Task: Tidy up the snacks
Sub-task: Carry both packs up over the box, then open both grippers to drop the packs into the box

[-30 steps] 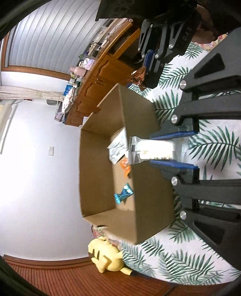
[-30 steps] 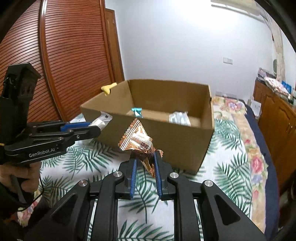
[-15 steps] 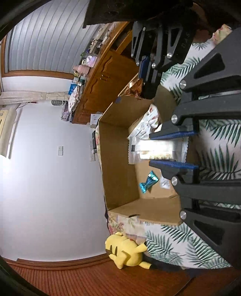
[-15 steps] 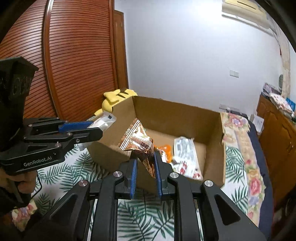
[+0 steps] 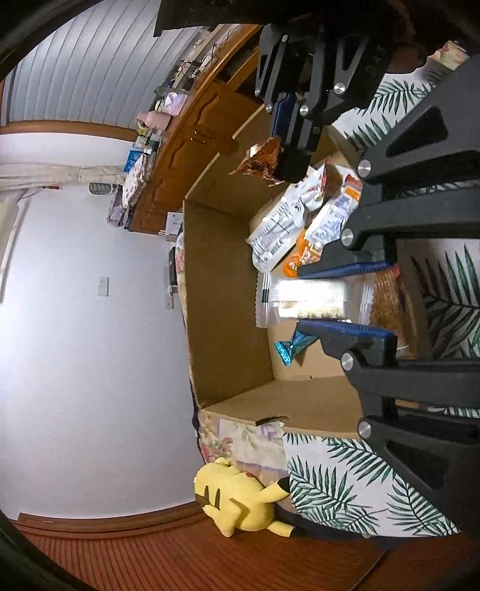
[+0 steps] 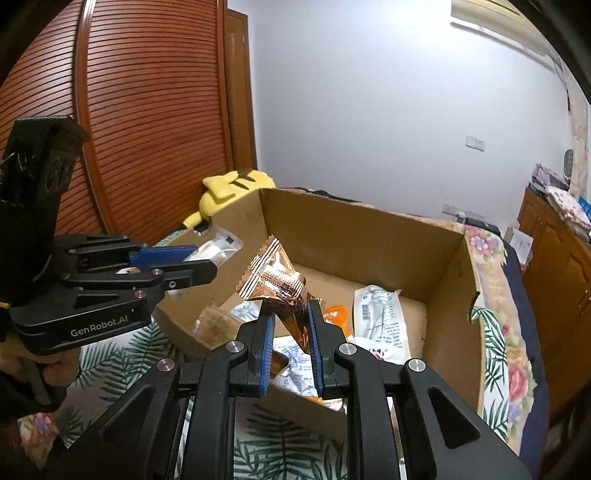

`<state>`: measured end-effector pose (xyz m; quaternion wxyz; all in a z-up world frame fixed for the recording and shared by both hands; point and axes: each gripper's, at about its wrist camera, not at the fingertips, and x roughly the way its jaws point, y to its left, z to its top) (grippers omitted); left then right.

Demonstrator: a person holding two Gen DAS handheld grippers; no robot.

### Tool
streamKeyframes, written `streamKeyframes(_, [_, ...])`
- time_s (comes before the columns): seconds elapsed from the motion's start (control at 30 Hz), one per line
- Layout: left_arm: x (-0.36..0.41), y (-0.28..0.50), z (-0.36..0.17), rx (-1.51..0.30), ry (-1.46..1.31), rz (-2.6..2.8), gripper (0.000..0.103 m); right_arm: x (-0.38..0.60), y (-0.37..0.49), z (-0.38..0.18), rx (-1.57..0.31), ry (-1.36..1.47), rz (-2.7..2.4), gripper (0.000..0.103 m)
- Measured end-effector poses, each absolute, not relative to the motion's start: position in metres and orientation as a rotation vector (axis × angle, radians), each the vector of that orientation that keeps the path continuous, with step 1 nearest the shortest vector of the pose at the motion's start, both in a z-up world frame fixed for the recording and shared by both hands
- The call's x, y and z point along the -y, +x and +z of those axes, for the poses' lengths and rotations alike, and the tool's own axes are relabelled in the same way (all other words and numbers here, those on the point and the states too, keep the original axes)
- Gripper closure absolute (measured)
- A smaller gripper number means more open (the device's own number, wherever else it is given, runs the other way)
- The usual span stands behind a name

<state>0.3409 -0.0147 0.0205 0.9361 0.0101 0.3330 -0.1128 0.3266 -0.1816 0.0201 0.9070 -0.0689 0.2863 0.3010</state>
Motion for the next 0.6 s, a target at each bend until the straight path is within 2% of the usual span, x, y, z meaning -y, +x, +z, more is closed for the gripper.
streamKeyframes(0.6, [0.017, 0.361, -0.003, -0.722, 0.048, -0.184, 0.082, 0.188, 0.36, 0.0, -0.663, -0.073, 0.594, 0.087])
